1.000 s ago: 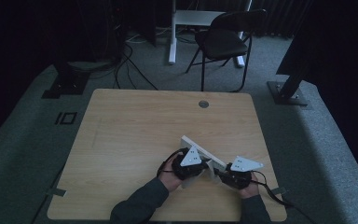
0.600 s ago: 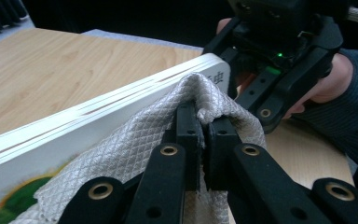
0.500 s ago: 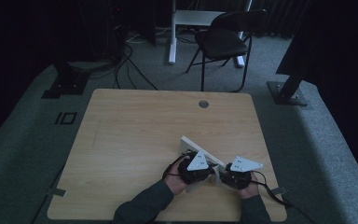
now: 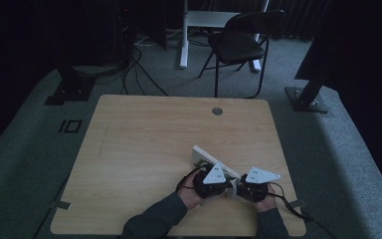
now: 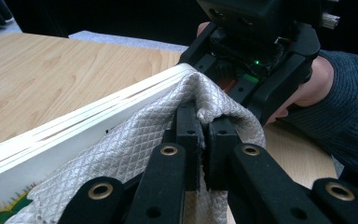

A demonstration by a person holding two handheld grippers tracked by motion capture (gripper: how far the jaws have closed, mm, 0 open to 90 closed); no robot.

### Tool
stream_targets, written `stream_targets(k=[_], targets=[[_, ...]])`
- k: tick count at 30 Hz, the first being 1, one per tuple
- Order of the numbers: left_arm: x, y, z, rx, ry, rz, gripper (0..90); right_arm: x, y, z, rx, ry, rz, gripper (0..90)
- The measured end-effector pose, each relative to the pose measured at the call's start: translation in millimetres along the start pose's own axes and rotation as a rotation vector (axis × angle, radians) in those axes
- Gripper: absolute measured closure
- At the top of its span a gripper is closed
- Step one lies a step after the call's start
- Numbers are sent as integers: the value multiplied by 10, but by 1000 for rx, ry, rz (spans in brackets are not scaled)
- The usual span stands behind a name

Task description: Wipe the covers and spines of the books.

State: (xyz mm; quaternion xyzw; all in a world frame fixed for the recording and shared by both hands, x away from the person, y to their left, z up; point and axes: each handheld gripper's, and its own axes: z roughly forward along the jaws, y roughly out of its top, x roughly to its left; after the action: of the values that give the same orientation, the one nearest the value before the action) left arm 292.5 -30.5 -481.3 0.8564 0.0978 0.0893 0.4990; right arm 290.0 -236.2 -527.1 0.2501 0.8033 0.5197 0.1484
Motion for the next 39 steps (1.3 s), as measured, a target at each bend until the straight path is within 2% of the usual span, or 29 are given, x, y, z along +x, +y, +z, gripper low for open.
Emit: stream_targets(k=[10, 17, 30, 32, 39], targets=[[3, -18, -21, -2, 7, 3, 870, 4, 1, 2, 1, 1, 0, 777], [46, -60, -62, -5, 19, -13, 870, 5, 1, 3, 1, 1, 0, 776], [201, -224, -178, -2, 68, -71, 870, 4, 1, 3, 2, 2, 0, 776], [258, -275, -212, -9, 82, -94, 871, 3, 0, 3, 2, 1, 1, 776], [360, -380, -284, 5, 120, -117, 870, 1, -1, 3, 2, 2, 1, 777]])
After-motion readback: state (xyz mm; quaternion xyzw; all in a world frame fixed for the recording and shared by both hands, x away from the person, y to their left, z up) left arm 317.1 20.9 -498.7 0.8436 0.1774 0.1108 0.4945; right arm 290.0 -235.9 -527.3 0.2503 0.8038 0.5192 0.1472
